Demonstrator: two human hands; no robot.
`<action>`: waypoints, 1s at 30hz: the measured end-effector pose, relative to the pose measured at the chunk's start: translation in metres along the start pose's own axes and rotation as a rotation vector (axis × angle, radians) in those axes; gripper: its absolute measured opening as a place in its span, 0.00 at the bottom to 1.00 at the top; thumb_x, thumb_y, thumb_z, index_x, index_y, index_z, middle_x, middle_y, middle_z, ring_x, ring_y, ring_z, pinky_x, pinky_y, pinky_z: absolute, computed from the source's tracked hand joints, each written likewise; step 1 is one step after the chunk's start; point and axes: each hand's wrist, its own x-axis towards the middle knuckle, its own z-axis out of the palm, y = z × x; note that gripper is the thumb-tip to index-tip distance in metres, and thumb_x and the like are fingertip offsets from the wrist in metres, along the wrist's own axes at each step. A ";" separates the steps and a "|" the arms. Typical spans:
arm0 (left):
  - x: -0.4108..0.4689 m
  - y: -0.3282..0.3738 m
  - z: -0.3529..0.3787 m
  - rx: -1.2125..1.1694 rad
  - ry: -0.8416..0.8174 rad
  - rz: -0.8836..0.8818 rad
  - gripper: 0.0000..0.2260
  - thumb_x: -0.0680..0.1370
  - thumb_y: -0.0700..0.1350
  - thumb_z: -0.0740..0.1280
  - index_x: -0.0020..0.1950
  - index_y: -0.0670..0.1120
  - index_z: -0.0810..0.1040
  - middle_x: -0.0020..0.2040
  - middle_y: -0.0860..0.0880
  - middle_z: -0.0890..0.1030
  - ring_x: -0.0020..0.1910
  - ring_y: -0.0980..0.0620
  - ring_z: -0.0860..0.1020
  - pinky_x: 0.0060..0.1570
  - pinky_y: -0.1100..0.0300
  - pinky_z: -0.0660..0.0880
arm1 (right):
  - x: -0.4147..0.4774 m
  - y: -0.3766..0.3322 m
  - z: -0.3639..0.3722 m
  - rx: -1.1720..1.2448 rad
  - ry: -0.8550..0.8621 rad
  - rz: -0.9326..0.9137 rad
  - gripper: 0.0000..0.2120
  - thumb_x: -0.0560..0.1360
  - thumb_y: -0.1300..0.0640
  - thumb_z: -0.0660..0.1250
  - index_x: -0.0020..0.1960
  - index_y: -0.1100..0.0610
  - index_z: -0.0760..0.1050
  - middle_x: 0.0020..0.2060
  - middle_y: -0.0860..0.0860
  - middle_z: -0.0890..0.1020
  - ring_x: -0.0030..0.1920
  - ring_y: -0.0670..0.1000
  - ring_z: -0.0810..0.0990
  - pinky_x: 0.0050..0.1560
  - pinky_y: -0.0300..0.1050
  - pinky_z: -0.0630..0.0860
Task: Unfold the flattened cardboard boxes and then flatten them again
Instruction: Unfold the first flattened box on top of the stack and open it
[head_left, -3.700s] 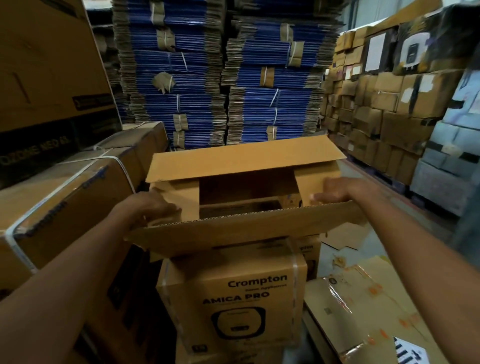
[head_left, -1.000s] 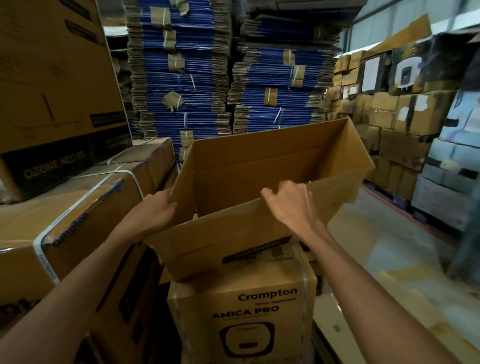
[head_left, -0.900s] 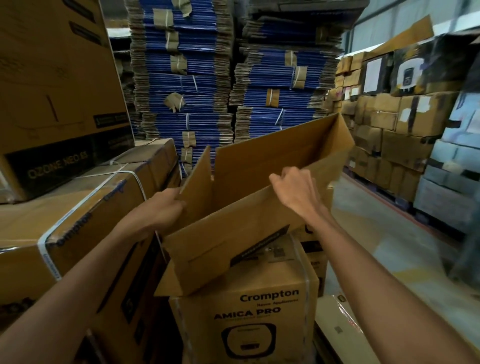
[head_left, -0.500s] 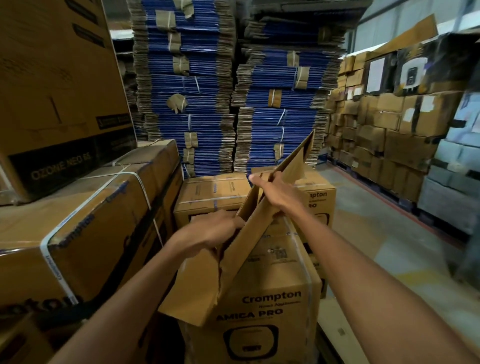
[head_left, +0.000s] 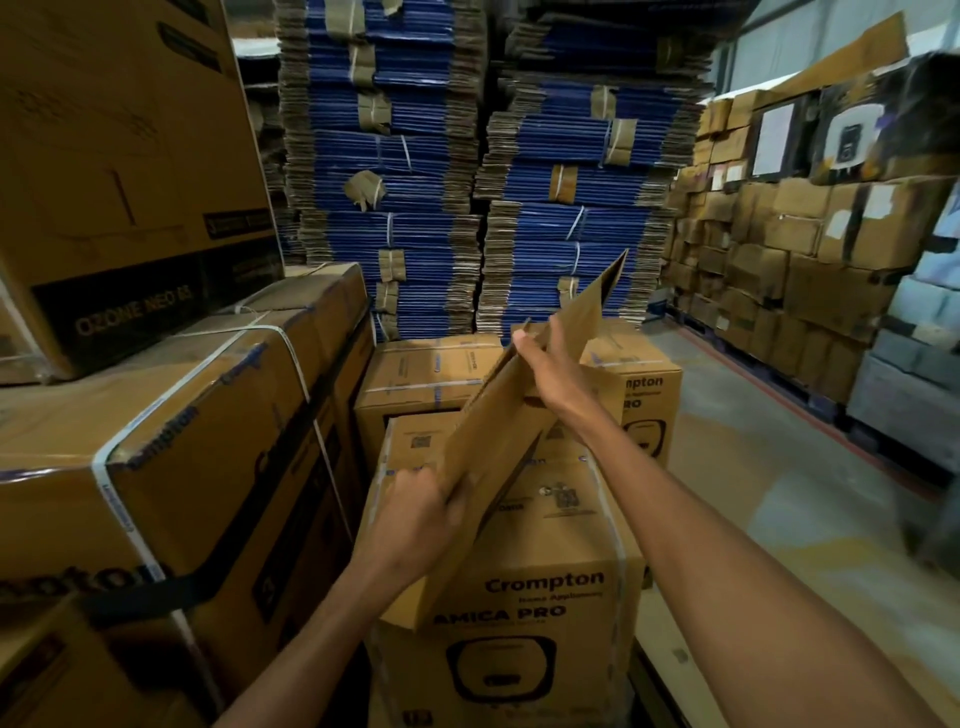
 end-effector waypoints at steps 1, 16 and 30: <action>0.005 0.006 -0.001 -0.035 0.053 -0.008 0.15 0.84 0.51 0.64 0.45 0.41 0.76 0.36 0.43 0.80 0.31 0.41 0.80 0.30 0.43 0.79 | -0.004 0.002 0.002 0.042 0.009 -0.015 0.36 0.81 0.34 0.56 0.83 0.44 0.45 0.81 0.51 0.57 0.79 0.60 0.60 0.76 0.61 0.61; 0.058 0.023 -0.026 -1.178 0.533 -0.435 0.16 0.82 0.42 0.67 0.69 0.40 0.71 0.58 0.41 0.83 0.49 0.45 0.85 0.41 0.52 0.83 | -0.137 -0.003 0.025 -0.221 0.003 -0.244 0.31 0.81 0.34 0.57 0.41 0.60 0.82 0.32 0.56 0.84 0.28 0.57 0.81 0.33 0.53 0.81; -0.062 -0.060 0.075 -1.387 0.478 -0.845 0.24 0.83 0.39 0.65 0.78 0.48 0.64 0.69 0.45 0.76 0.62 0.44 0.78 0.49 0.49 0.79 | -0.150 0.159 0.037 1.145 0.405 0.721 0.29 0.82 0.51 0.65 0.79 0.54 0.58 0.75 0.63 0.66 0.74 0.66 0.66 0.70 0.66 0.68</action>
